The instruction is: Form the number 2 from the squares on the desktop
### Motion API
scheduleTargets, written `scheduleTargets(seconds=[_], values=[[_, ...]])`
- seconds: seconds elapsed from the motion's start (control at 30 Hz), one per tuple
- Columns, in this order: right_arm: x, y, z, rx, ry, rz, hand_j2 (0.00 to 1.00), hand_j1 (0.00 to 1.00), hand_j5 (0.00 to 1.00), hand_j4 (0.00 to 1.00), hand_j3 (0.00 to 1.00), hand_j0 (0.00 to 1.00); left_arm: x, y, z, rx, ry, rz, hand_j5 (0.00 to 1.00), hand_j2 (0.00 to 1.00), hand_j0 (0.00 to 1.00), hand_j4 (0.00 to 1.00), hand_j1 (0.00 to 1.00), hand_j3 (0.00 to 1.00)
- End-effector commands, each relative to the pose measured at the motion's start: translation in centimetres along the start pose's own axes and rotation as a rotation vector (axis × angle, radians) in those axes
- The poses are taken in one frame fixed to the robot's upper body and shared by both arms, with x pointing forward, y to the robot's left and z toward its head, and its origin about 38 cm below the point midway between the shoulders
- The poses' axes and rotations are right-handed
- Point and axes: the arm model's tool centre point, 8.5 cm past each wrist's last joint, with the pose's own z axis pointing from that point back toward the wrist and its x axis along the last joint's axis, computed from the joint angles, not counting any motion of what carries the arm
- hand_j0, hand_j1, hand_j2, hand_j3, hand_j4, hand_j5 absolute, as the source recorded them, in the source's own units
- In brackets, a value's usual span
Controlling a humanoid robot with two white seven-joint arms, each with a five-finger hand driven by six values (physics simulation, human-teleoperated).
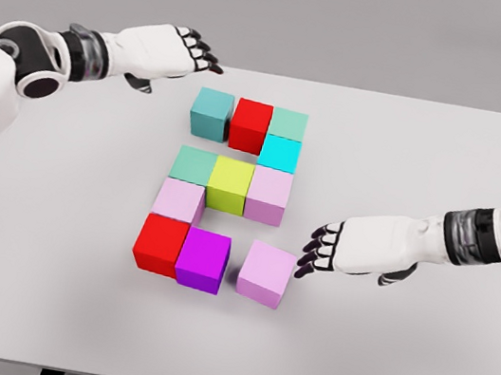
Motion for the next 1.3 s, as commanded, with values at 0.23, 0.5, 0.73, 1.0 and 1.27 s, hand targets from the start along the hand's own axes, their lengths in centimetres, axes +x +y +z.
scheduleTargets(seconds=[0.23,0.5,0.73,1.0,1.27], values=[[0.3,-0.6,-0.8,0.002,-0.022,0.011,0.99,0.99,0.99,0.99,0.99,0.99,-2.2,-3.7,0.8,-0.09,0.059,0.08,1.0,1.0,1.0,1.0,1.0,1.0],[0.5,-1.2,-1.6,-0.003,-0.041,0.022,0.99,0.99,0.99,0.99,0.99,0.99,-2.1,-4.9,0.7,-0.127,0.06,0.084,1.0,1.0,1.0,1.0,1.0,1.0],[0.5,-1.0,-1.5,-0.002,-0.038,0.018,0.99,0.99,0.99,0.99,0.99,0.99,-1.1,-5.4,0.3,-0.14,0.038,0.079,1.0,1.0,1.0,1.0,1.0,1.0],[2.3,0.1,-1.0,-0.002,-0.071,0.003,0.99,0.99,0.99,0.99,0.99,0.99,-0.7,-5.4,0.0,-0.138,0.027,0.079,1.0,1.0,1.0,1.0,1.0,1.0],[2.8,0.0,-1.6,-0.015,-0.095,-0.007,0.99,0.99,0.99,0.99,0.99,0.99,-0.2,-5.0,-0.3,-0.129,0.012,0.066,1.0,1.0,1.0,1.0,1.0,1.0]])
